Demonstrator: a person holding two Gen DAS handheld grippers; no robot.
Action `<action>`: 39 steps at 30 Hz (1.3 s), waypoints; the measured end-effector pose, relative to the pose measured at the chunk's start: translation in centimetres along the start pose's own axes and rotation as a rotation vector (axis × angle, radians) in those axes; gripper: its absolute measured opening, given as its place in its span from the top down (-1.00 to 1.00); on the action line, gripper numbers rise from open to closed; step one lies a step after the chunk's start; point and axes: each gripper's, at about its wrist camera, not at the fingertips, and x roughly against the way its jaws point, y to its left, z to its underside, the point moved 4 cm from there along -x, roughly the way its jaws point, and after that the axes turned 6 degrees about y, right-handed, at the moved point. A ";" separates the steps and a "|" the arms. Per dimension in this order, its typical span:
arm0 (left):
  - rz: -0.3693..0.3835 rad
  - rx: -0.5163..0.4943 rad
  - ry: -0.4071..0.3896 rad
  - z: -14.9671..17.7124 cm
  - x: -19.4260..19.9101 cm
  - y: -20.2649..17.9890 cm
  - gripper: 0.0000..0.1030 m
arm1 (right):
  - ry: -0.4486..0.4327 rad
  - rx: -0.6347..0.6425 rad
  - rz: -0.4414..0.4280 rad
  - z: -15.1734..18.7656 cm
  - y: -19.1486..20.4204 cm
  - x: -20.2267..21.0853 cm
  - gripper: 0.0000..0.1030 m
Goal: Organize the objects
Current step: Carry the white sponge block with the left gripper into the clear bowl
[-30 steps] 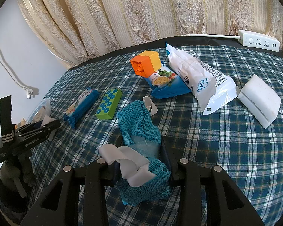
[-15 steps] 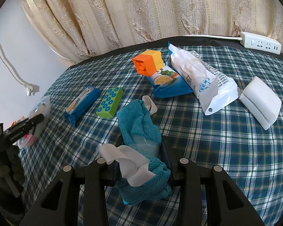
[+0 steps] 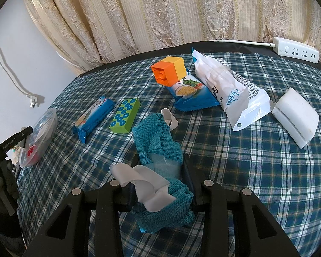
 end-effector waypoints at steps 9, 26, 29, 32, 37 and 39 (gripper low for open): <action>-0.112 0.108 0.004 0.0 -0.8 4.6 -0.26 | 0.000 0.001 -0.002 0.0 -0.1 0.0 0.27; -0.227 0.270 -0.095 0.4 0.1 8.3 -0.80 | -0.002 -0.002 -0.007 0.0 0.0 0.1 0.27; -0.232 0.297 -0.100 0.6 0.1 9.2 -0.83 | -0.008 0.002 -0.013 -0.1 0.1 0.1 0.28; -0.222 0.309 -0.092 0.7 -0.2 9.5 -0.86 | -0.011 -0.017 -0.037 -0.3 0.4 0.3 0.28; -0.278 0.316 -0.100 0.9 0.1 10.0 -0.90 | -0.040 -0.043 -0.103 -0.6 1.5 1.9 0.28; -0.318 0.315 -0.104 1.0 0.3 10.2 -0.92 | -0.048 -0.036 -0.120 -0.8 2.5 2.5 0.28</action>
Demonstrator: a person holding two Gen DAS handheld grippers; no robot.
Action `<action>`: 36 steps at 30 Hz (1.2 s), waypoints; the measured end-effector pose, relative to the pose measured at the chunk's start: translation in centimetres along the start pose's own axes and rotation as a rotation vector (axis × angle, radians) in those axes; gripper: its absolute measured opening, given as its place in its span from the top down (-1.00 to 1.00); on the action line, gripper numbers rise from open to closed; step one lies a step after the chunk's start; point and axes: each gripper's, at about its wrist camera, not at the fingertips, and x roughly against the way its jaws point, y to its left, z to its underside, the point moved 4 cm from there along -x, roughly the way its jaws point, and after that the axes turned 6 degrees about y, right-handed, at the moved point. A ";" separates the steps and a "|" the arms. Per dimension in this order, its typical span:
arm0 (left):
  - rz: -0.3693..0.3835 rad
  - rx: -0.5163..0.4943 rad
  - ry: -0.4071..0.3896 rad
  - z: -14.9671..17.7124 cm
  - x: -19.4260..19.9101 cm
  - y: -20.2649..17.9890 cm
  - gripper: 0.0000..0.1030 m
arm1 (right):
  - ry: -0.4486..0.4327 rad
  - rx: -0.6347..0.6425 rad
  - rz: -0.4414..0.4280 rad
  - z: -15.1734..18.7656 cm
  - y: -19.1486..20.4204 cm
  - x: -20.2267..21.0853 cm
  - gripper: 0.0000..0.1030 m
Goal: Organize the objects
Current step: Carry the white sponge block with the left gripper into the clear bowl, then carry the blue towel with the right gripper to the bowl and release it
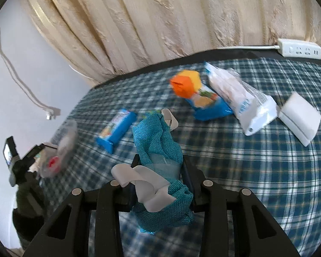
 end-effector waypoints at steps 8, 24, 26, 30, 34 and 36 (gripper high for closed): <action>-0.080 0.060 0.026 0.2 -0.6 2.3 -1.00 | -0.002 0.090 -0.082 -0.7 6.1 -0.3 0.28; -0.031 0.221 -0.021 -0.1 0.6 5.3 -1.00 | 0.098 0.260 -0.334 -0.7 22.0 -7.0 0.27; -0.039 0.258 -0.027 -0.2 0.7 6.0 -1.00 | 0.110 0.281 -0.355 -0.6 23.7 -7.8 0.27; -0.057 0.290 -0.030 -0.2 0.8 6.9 -1.00 | 0.140 0.312 -0.390 -0.3 26.8 -9.7 0.27; -0.060 0.293 -0.029 -0.1 0.8 7.0 -1.00 | 0.171 0.330 -0.416 0.0 28.6 -11.3 0.27; -0.059 0.302 -0.035 -0.2 0.9 7.1 -1.00 | 0.190 0.348 -0.429 0.3 29.5 -12.2 0.27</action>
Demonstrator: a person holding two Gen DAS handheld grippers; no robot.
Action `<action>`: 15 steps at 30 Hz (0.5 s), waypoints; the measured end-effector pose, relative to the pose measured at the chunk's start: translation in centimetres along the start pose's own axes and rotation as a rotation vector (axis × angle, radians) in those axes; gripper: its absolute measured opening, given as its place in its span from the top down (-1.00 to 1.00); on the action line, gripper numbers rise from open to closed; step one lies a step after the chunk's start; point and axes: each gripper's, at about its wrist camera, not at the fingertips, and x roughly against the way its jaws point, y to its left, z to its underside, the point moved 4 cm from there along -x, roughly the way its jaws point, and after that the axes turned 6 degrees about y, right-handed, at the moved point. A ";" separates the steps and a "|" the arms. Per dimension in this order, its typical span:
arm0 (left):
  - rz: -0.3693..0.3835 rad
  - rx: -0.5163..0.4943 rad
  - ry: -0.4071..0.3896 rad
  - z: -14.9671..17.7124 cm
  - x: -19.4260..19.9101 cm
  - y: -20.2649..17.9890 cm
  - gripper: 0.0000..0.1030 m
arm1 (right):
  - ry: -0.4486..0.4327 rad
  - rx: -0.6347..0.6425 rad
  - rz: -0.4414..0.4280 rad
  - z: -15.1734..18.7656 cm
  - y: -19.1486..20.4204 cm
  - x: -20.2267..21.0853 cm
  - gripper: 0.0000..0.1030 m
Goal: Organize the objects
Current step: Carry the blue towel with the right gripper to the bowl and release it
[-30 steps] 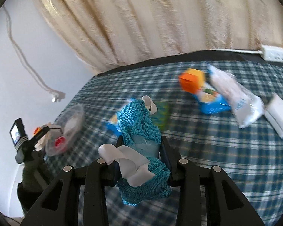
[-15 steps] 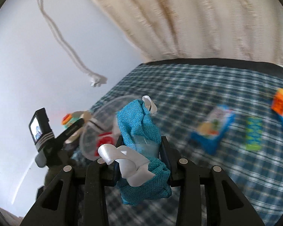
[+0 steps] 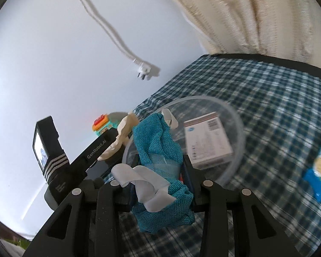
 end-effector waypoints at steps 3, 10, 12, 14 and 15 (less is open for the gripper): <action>-0.001 0.021 -0.006 -0.2 0.0 0.4 -1.00 | 0.023 0.010 -0.011 -0.1 0.2 -1.1 0.27; -0.004 0.045 -0.009 -0.3 0.0 0.8 -1.00 | 0.045 -0.008 -0.030 -0.8 0.2 -3.7 0.27; -0.004 0.058 -0.021 -0.4 0.2 1.1 -1.00 | 0.043 -0.026 -0.034 -1.2 0.2 -4.3 0.27; -0.004 0.076 -0.030 -0.5 0.4 1.4 -1.00 | 0.041 -0.047 -0.046 -1.5 0.2 -4.8 0.26; -0.005 0.082 -0.032 -0.5 0.4 1.5 -1.00 | 0.046 -0.062 -0.057 -1.8 0.1 -5.3 0.26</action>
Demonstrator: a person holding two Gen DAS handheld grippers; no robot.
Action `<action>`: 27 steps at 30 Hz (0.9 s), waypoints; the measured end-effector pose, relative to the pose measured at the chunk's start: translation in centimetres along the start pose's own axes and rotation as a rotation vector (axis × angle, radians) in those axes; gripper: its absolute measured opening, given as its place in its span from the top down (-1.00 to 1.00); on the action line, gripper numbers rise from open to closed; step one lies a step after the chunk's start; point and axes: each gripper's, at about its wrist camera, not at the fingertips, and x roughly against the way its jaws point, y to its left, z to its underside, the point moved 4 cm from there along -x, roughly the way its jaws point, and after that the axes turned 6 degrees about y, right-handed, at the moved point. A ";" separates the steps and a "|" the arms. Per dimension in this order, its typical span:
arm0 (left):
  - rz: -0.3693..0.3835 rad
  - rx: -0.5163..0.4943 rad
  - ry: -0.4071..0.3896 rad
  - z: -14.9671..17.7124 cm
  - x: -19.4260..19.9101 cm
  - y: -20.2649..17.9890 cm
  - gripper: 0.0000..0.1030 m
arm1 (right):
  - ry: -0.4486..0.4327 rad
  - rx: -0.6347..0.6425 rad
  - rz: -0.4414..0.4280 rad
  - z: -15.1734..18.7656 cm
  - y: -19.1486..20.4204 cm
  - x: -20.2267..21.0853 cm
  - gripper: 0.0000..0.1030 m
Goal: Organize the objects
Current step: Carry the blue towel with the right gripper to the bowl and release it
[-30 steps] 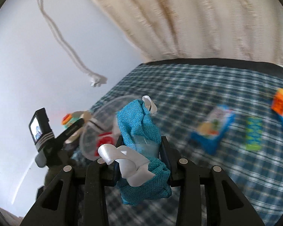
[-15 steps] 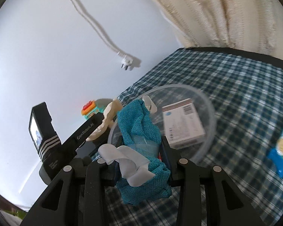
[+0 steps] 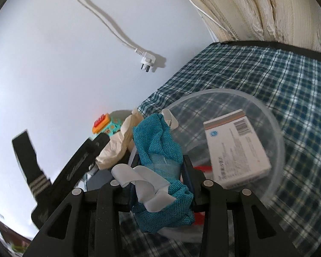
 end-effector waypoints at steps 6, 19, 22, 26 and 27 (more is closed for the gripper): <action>0.005 -0.007 0.015 0.1 -0.4 0.0 -1.00 | 0.017 -0.032 -0.063 -0.5 0.1 -0.9 -0.02; 0.012 0.003 0.017 0.2 -0.5 0.1 -1.00 | 0.039 -0.100 -0.088 1.7 -1.4 0.7 -0.04; 0.012 -0.002 0.017 0.2 -0.5 0.0 -1.00 | 0.044 -0.095 -0.107 1.9 -0.9 0.8 -0.04; 0.011 0.001 0.013 0.2 -0.4 0.0 -1.00 | 0.056 -0.122 -0.151 1.5 -0.6 0.0 -0.03; 0.010 0.002 0.012 0.2 -0.4 0.1 -1.00 | 0.058 -0.132 -0.162 1.3 -0.4 -0.4 -0.04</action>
